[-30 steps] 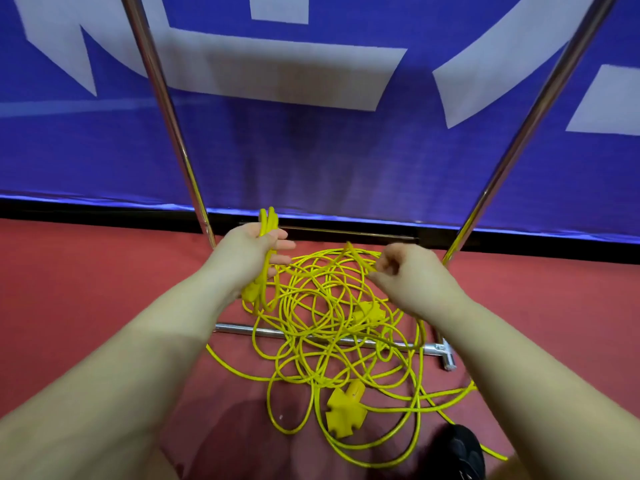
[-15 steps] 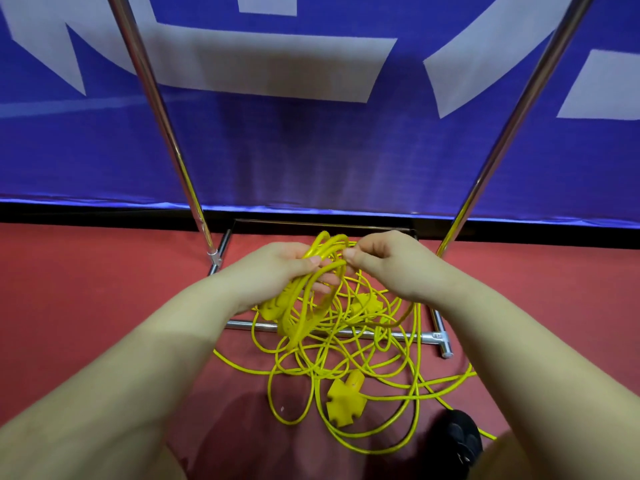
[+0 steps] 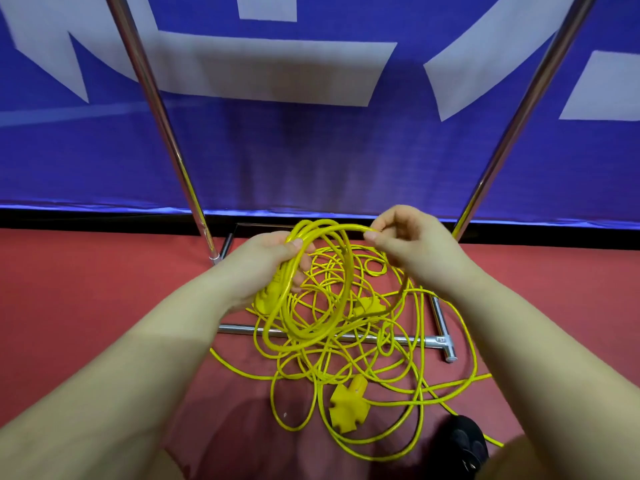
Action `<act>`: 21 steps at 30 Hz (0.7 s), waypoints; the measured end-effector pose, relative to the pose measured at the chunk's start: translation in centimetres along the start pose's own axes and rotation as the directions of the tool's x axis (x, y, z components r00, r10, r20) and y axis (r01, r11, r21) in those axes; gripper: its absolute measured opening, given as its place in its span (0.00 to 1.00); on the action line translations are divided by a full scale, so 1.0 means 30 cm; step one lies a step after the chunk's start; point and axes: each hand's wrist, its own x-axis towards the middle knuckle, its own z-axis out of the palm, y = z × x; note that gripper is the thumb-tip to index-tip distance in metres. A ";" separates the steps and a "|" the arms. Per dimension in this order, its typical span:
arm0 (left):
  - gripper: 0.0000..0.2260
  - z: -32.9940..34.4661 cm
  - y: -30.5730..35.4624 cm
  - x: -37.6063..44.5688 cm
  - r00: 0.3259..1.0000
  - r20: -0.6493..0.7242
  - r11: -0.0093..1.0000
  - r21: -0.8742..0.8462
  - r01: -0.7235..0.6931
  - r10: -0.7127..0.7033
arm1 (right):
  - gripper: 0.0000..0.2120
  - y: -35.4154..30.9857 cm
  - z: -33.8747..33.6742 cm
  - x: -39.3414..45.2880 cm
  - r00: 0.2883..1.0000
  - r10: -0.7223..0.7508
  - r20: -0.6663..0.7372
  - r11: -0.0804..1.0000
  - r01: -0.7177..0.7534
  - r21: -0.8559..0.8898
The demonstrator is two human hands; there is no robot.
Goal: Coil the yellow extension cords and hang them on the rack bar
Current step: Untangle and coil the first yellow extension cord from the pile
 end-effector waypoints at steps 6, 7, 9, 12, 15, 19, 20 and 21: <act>0.10 0.010 -0.004 -0.008 0.981 0.145 0.989 -0.055 0.138 -0.129 | 0.05 -0.014 -0.034 -0.001 0.997 -0.049 0.056 0.991 0.056 -0.125; 0.10 0.013 -0.006 -0.007 0.978 0.160 0.987 -0.061 0.146 -0.135 | 0.05 -0.019 -0.029 -0.006 0.993 -0.060 0.099 0.984 0.076 -0.164; 0.11 0.023 -0.011 -0.006 0.971 0.192 0.987 -0.039 0.154 -0.144 | 0.08 -0.029 -0.004 -0.014 0.984 -0.085 0.157 0.969 0.118 -0.217; 0.11 0.042 -0.022 -0.005 0.958 0.233 0.986 0.019 0.165 -0.165 | 0.09 -0.036 0.031 -0.022 0.988 -0.114 0.105 0.950 0.140 -0.279; 0.10 0.058 -0.036 -0.009 0.954 0.264 0.988 0.096 0.123 -0.144 | 0.08 -0.043 0.036 -0.031 0.991 -0.136 0.000 0.923 0.126 -0.363; 0.09 0.071 -0.047 -0.016 0.965 0.246 0.990 0.125 0.063 -0.093 | 0.12 -0.038 0.037 -0.036 0.990 -0.138 -0.028 0.906 0.114 -0.408; 0.09 0.073 -0.049 -0.017 0.968 0.235 0.993 0.101 0.066 -0.088 | 0.12 -0.034 0.038 -0.035 0.992 -0.123 -0.023 0.902 0.102 -0.420; 0.09 0.073 -0.051 -0.015 0.969 0.231 0.994 0.080 0.068 -0.085 | 0.13 -0.029 0.038 -0.034 0.994 -0.107 -0.019 0.897 0.088 -0.434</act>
